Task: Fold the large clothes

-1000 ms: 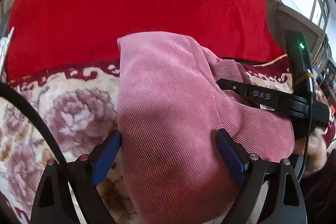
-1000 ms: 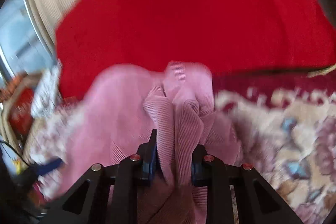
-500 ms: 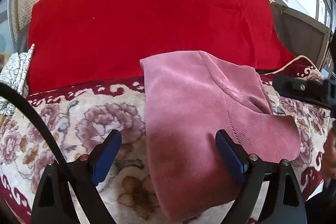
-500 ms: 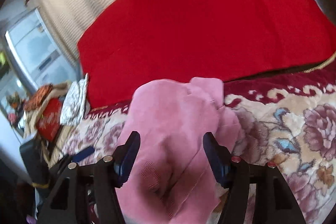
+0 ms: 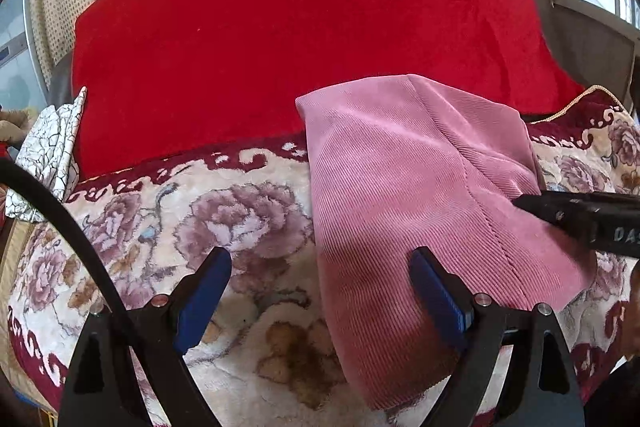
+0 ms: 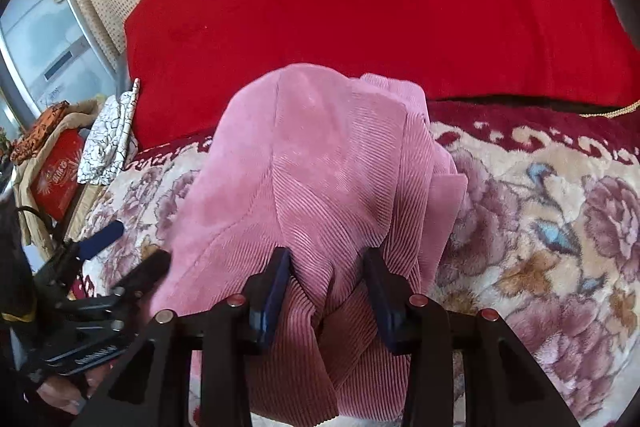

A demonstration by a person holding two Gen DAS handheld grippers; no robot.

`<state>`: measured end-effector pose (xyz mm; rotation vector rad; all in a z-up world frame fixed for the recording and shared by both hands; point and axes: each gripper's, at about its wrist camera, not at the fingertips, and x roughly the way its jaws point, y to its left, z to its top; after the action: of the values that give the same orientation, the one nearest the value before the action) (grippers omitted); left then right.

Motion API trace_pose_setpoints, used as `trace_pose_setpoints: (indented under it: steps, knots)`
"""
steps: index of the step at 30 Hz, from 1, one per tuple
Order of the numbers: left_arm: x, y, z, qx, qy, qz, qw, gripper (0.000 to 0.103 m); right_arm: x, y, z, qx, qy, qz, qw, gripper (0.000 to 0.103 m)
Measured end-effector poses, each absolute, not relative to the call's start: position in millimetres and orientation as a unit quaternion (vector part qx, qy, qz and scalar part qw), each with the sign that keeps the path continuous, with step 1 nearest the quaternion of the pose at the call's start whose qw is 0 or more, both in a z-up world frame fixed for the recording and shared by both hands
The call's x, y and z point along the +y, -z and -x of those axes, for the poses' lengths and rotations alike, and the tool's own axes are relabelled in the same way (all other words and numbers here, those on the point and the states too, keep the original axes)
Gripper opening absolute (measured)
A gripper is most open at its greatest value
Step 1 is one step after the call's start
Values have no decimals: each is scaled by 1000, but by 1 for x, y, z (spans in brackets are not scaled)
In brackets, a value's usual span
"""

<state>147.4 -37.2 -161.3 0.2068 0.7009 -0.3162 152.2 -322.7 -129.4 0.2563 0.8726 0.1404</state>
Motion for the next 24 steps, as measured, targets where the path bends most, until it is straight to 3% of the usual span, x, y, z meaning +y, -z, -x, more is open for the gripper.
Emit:
trace_pose_setpoints:
  steps: [8, 14, 24]
  knots:
    - [-25, 153, -153, 331, 134, -74, 931, 91, -318, 89, -125, 355, -87, -114, 924, 42]
    - [-35, 173, -161, 363, 128, -96, 918, 91, -312, 135, -149, 428, -112, -139, 886, 43]
    - [-24, 153, -153, 324, 124, -80, 935, 91, -329, 116, -138, 398, -107, -159, 897, 46]
